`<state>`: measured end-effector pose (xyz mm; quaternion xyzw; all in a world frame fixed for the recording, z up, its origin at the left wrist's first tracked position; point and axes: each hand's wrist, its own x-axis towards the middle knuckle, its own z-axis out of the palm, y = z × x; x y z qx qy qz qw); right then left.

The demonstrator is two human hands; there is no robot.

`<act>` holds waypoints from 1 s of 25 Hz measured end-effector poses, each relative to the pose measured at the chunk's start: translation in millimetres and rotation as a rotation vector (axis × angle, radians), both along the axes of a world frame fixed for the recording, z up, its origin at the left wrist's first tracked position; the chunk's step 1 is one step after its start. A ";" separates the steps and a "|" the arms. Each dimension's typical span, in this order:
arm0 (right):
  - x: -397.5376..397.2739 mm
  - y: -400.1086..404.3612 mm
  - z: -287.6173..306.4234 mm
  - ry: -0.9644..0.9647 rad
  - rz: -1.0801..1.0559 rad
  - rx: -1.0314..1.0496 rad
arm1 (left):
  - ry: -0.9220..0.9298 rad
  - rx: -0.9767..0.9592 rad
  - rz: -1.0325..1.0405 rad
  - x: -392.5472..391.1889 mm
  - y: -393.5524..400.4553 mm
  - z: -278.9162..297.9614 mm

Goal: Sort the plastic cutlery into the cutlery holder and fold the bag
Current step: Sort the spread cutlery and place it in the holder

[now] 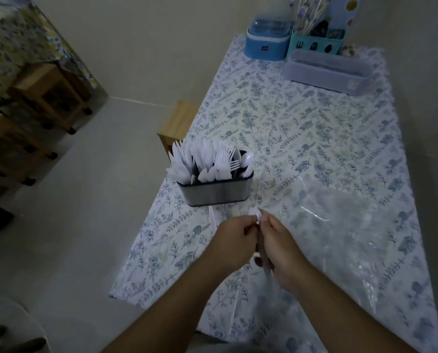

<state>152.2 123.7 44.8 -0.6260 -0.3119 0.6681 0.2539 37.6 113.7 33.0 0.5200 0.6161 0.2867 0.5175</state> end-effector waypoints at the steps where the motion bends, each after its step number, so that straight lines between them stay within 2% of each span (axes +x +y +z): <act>1: 0.8 -6.4 -9.0 0.018 -0.026 -0.105 | 0.095 0.002 -0.072 -5.8 -6.0 -4.6; 3: 5.7 -14.5 -22.8 -0.013 -0.002 -0.196 | 0.336 0.079 -0.045 -26.4 -18.3 -15.1; 6: 9.8 -15.6 -32.3 0.014 -0.035 -0.160 | 0.566 0.105 0.169 -64.4 -34.9 -37.0; 7: 9.7 -15.0 -32.5 0.028 -0.054 -0.145 | 0.627 0.098 0.148 -71.8 -38.5 -45.2; 9: 9.1 -13.7 -31.7 0.060 -0.087 -0.146 | 0.753 0.171 -0.077 -73.1 -39.1 -55.9; 11: 9.7 -14.5 -32.1 0.058 -0.090 -0.152 | 0.777 0.324 -0.342 -71.0 -33.3 -64.5; 13: 12.2 -15.3 -32.2 0.038 -0.092 -0.146 | 0.782 0.390 -0.439 -72.3 -23.8 -72.3; 15: 14.4 -14.8 -32.7 0.043 -0.135 -0.145 | 0.837 0.410 -0.431 -77.0 -17.0 -73.9; 16: 15.8 -14.3 -33.0 0.049 -0.159 -0.142 | 0.821 0.388 -0.382 -77.2 -16.8 -71.8; 19: 15.8 -14.2 -31.8 0.030 -0.149 -0.054 | 0.523 0.137 -0.073 -57.1 -25.7 -51.1; 21: 12.1 -15.7 -28.8 0.005 -0.091 0.047 | 0.406 0.161 0.060 -33.3 -31.5 -34.9; 25: 6.8 -12.2 -21.6 -0.015 -0.063 0.175 | 0.259 0.253 0.040 -2.2 -35.3 -20.8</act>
